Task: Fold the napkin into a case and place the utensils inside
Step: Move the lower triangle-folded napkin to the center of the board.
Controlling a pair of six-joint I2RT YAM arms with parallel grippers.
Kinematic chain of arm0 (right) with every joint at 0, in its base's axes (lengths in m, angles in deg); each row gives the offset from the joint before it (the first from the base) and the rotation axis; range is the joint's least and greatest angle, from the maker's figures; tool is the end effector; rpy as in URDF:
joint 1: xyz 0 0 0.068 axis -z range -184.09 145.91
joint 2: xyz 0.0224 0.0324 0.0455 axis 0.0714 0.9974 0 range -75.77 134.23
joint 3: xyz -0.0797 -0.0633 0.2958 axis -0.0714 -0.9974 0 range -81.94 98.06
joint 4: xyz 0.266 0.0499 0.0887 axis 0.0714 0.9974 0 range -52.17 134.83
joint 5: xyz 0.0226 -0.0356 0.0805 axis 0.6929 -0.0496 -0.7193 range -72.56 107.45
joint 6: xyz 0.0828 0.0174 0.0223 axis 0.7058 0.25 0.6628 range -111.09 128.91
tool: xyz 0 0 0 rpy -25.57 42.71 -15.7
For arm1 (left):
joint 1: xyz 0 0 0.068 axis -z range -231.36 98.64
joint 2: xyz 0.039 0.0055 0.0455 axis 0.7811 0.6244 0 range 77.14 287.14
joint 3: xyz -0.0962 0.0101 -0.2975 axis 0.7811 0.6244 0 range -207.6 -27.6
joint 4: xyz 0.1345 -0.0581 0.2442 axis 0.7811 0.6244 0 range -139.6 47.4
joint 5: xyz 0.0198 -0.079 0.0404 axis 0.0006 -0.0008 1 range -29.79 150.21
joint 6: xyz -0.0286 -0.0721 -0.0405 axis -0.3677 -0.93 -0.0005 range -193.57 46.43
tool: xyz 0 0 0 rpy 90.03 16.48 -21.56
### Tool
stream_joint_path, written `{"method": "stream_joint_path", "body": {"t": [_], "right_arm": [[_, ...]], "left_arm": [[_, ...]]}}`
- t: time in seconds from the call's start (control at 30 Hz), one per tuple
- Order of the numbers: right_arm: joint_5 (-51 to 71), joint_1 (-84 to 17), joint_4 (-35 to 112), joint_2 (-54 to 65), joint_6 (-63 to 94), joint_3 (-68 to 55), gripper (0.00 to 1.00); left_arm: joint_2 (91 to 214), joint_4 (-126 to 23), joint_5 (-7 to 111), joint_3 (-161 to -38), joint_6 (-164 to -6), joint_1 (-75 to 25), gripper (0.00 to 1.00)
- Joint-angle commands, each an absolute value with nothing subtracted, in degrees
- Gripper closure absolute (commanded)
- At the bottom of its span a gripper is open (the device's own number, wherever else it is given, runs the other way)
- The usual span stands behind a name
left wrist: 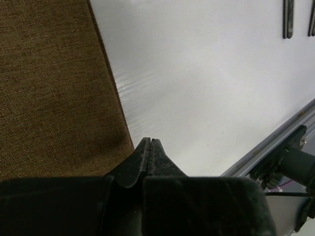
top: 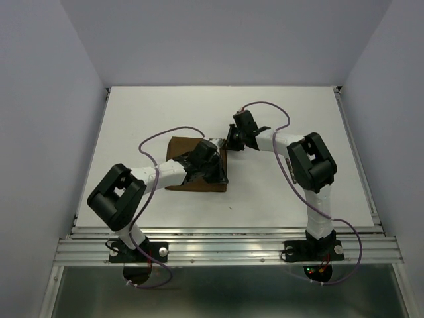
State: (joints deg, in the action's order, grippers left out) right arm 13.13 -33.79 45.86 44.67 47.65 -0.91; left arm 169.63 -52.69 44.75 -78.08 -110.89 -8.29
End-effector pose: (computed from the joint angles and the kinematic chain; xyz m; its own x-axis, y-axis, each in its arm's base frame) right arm 0.4519 0.2644 0.1403 -0.8358 0.2416 -0.4930 -0.0195 0.8843 0.4664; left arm 0.2705 -0.2813 0.1890 -0.8559 0.0002 -0.5172 0.3657 0.7074 -0.6049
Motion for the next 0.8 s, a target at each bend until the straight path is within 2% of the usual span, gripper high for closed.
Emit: {"method": "stream_joint_path", "body": {"t": [0.0, 0.4, 0.77], "right_arm": [[14.54, -33.54, 46.53, 43.58, 46.26, -2.49, 0.83], [14.72, -32.48, 46.36, 41.92, 45.83, -4.60, 0.86], [14.19, -29.50, 45.13, 31.47, 42.58, -17.42, 0.86]], "left_arm": [[171.35, -50.74, 46.68, -77.96, -109.60, -8.21, 1.00], [178.04, -54.34, 44.39, -77.26, -109.52, -7.85, 1.00], [179.18, -53.82, 40.97, -80.15, -110.22, -2.68, 1.00]]}}
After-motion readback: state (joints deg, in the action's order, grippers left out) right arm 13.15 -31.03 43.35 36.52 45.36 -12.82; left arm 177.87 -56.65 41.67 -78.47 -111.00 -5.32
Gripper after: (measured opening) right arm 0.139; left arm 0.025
